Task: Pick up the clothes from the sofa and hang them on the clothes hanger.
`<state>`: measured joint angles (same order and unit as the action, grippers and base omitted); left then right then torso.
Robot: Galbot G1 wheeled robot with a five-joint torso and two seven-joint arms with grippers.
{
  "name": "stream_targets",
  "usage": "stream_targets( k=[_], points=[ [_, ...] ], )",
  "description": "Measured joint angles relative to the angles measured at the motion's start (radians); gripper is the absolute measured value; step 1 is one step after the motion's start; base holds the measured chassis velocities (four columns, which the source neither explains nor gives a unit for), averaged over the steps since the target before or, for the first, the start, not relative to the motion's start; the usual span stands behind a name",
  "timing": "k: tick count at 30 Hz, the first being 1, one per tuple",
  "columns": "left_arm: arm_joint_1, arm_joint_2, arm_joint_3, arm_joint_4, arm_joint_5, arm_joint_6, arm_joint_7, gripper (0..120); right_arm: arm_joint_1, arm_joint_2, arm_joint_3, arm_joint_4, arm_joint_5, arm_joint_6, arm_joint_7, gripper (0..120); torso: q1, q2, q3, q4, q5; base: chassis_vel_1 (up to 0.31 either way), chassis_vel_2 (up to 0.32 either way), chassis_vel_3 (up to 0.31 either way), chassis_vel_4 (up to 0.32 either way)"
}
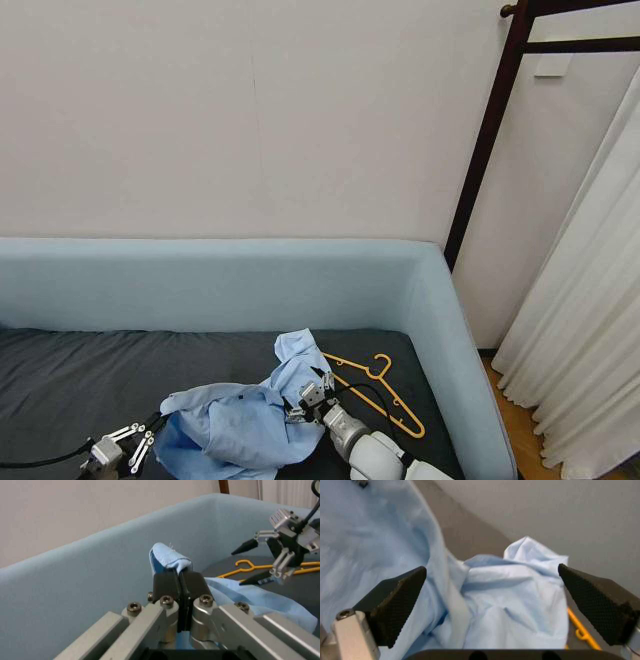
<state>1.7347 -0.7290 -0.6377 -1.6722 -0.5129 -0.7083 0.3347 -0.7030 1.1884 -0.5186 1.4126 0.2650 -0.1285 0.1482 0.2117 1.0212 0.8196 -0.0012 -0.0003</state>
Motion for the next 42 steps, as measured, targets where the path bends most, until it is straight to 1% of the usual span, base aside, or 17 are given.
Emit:
stream_targets(
  k=[3,6,9,10,13,14,17,19,20,24,25,29,31,32,39,41,42],
  points=[
    [-0.002,-0.001,0.000,-0.001,0.001,0.000,0.000,0,-0.014,0.009,-0.002,-0.037,-0.042,0.012,-0.010,100,0.000,0.000,0.000,-0.0002,0.0000,0.000,0.000,0.000,0.000],
    [-0.003,0.004,0.000,-0.005,0.004,0.000,0.000,0,-0.022,0.021,0.002,-0.071,-0.108,0.041,-0.021,96,0.000,0.000,0.000,0.0000,0.0000,0.000,0.000,0.000,0.000],
    [-0.005,0.017,-0.002,-0.014,0.004,0.001,-0.001,0,-0.031,0.040,0.006,-0.111,-0.154,0.063,-0.035,82,0.000,0.000,0.000,0.0000,0.0001,0.000,0.000,0.000,0.000],
    [-0.005,0.017,-0.002,-0.014,0.004,0.001,-0.001,0,-0.031,0.040,0.006,-0.111,-0.154,0.063,-0.035,82,0.000,0.000,0.000,0.0000,0.0001,0.000,0.000,0.000,0.000],
    [-0.009,0.022,-0.005,-0.018,0.002,0.004,-0.003,0,-0.041,0.070,0.015,-0.171,-0.187,0.097,-0.046,68,0.000,0.000,0.000,0.0000,0.0001,0.000,0.000,0.000,0.000],
    [-0.009,0.022,-0.005,-0.018,0.002,0.004,-0.003,0,-0.041,0.070,0.015,-0.171,-0.187,0.097,-0.046,68,0.000,0.000,0.000,0.0000,0.0001,0.000,0.000,0.000,0.000],
    [-0.019,0.023,-0.007,-0.012,-0.001,0.005,-0.005,0,-0.051,0.091,0.022,-0.200,-0.203,0.111,-0.048,54,0.000,0.000,0.000,0.0002,0.0001,0.000,0.000,0.000,0.000],
    [-0.023,0.024,-0.008,-0.009,-0.002,0.005,-0.005,0,-0.054,0.090,0.022,-0.204,-0.204,0.112,-0.051,46,0.000,0.000,0.000,0.0002,0.0000,0.000,0.000,0.000,0.000],
    [-0.023,0.024,-0.008,-0.009,-0.002,0.005,-0.005,0,-0.054,0.090,0.022,-0.204,-0.204,0.112,-0.051,46,0.000,0.000,0.000,0.0002,0.0000,0.000,0.000,0.000,0.000],
    [-0.028,0.024,-0.005,-0.006,-0.004,0.006,-0.006,0,-0.057,0.080,0.018,-0.215,-0.202,0.117,-0.057,28,0.000,0.000,0.000,-0.0001,0.0000,0.000,0.000,0.000,0.000],
    [-0.028,0.024,-0.005,-0.006,-0.004,0.006,-0.006,0,-0.057,0.080,0.018,-0.215,-0.202,0.117,-0.057,28,0.000,0.000,0.000,-0.0001,0.0000,0.000,0.000,0.000,0.000],
    [-0.036,0.021,0.007,0.000,-0.003,0.007,-0.006,0,-0.057,0.089,0.019,-0.230,-0.194,0.128,-0.060,10,0.000,0.000,0.000,0.0001,0.0000,0.000,0.000,0.000,0.000],
    [-0.037,0.020,0.009,0.001,-0.003,0.007,-0.006,0,-0.056,0.090,0.017,-0.230,-0.193,0.128,-0.060,7,0.000,0.000,0.000,0.0001,0.0000,0.000,0.000,0.000,0.000],
    [-0.038,0.019,0.010,0.003,-0.002,0.007,-0.006,0,-0.056,0.091,0.013,-0.227,-0.192,0.128,-0.059,0,0.000,0.000,0.000,0.0001,0.0000,0.000,0.000,0.000,0.000],
    [-0.043,0.010,0.011,0.001,0.000,0.006,-0.014,0,-0.058,0.093,0.031,-0.204,-0.165,0.118,-0.026,0,0.000,0.000,0.000,0.0003,0.0001,0.000,0.000,0.000,0.000],
    [-0.048,0.007,0.012,-0.005,0.000,0.007,-0.027,0,-0.058,0.086,0.043,-0.184,-0.150,0.101,-0.010,0,0.000,0.000,0.000,0.0003,0.0001,0.000,0.000,0.000,0.000],
    [-0.057,0.003,0.015,-0.021,-0.001,0.019,-0.069,0,-0.056,0.065,0.062,-0.135,-0.110,0.071,0.016,0,0.000,0.000,0.000,0.0004,0.0002,0.000,0.000,0.000,0.000]
  ],
)
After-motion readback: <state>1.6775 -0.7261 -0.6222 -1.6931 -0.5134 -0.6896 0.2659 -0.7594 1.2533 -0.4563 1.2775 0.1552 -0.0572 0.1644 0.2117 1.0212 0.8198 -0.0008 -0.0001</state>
